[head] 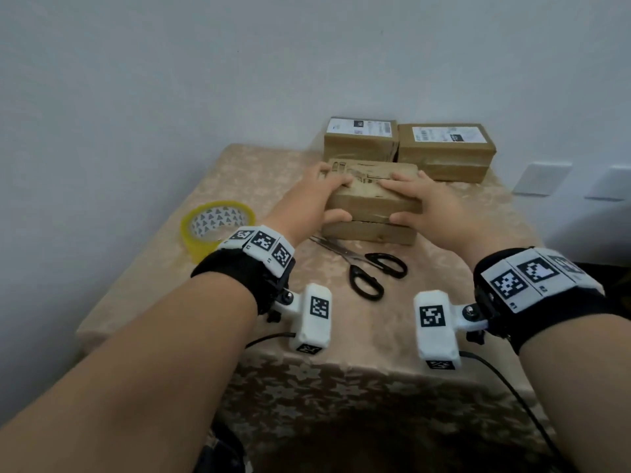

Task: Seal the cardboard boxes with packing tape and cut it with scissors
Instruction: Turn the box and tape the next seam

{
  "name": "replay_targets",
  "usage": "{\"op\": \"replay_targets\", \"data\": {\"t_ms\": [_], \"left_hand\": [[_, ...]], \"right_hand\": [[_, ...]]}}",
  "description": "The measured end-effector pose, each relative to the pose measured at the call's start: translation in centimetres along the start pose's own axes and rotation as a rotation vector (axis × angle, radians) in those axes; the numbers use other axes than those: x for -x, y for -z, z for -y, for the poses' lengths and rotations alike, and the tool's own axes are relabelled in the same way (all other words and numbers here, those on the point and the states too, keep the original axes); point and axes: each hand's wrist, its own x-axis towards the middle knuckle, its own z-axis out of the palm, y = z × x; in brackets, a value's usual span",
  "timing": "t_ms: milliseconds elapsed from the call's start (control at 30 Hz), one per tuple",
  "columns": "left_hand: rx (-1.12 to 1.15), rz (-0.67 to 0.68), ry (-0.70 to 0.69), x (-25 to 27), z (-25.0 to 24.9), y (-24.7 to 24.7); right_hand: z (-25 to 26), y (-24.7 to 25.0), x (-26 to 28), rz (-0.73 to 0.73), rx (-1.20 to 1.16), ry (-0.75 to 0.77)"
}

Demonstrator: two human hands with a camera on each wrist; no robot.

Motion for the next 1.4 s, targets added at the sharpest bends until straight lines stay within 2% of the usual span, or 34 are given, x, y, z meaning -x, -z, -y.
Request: {"op": "replay_targets", "data": {"t_ms": [200,433,600,667,733,833,900,933,967,1100,1233,1300,1333,1400], "left_hand": [[-0.027,0.037,-0.032,-0.3,-0.2,0.7],[-0.124,-0.034,-0.094,-0.4,0.0,0.7],[-0.142,-0.021,-0.101,-0.1,0.1,0.0],[-0.090,-0.070,-0.091,-0.2,0.1,0.0],[0.020,-0.121,-0.082,-0.3,-0.1,0.2],[0.229,-0.182,-0.007,0.1,-0.5,0.4],[0.466,-0.179,0.030,0.9,-0.6,0.8],[0.521,-0.158,0.016,1.2,-0.5,1.1],[0.485,-0.139,0.000,1.5,-0.3,1.5],[0.144,-0.122,-0.063,2.2,1.1,3.6],[0.030,-0.188,-0.132,4.0,2.0,5.7],[0.004,-0.240,-0.092,4.7,2.5,6.1],[-0.006,-0.268,-0.073,4.9,2.8,6.2],[-0.005,-0.311,-0.053,5.0,3.2,6.2]], "right_hand": [[0.1,0.0,0.1,-0.002,-0.039,-0.008],[0.3,-0.3,0.3,-0.019,-0.035,-0.019],[0.0,-0.6,0.3,-0.014,-0.023,0.007],[-0.2,-1.2,0.3,-0.101,-0.083,-0.012],[-0.5,-1.8,0.8,-0.232,-0.205,-0.107],[-0.2,-2.2,1.0,-0.327,-0.378,-0.238],[0.6,-1.9,0.6,-0.411,-0.486,-0.273],[1.1,-1.7,0.4,-0.438,-0.540,-0.284],[1.7,-1.4,0.1,-0.442,-0.582,-0.295],[3.5,-1.6,-0.2,-0.384,-0.652,-0.310],[4.8,-1.5,0.4,-0.313,-0.711,-0.206],[5.0,-1.4,1.1,-0.115,-0.692,-0.133],[5.0,-1.7,1.3,0.015,-0.579,-0.125],[4.9,-2.6,1.3,0.260,-0.166,-0.178]]}}
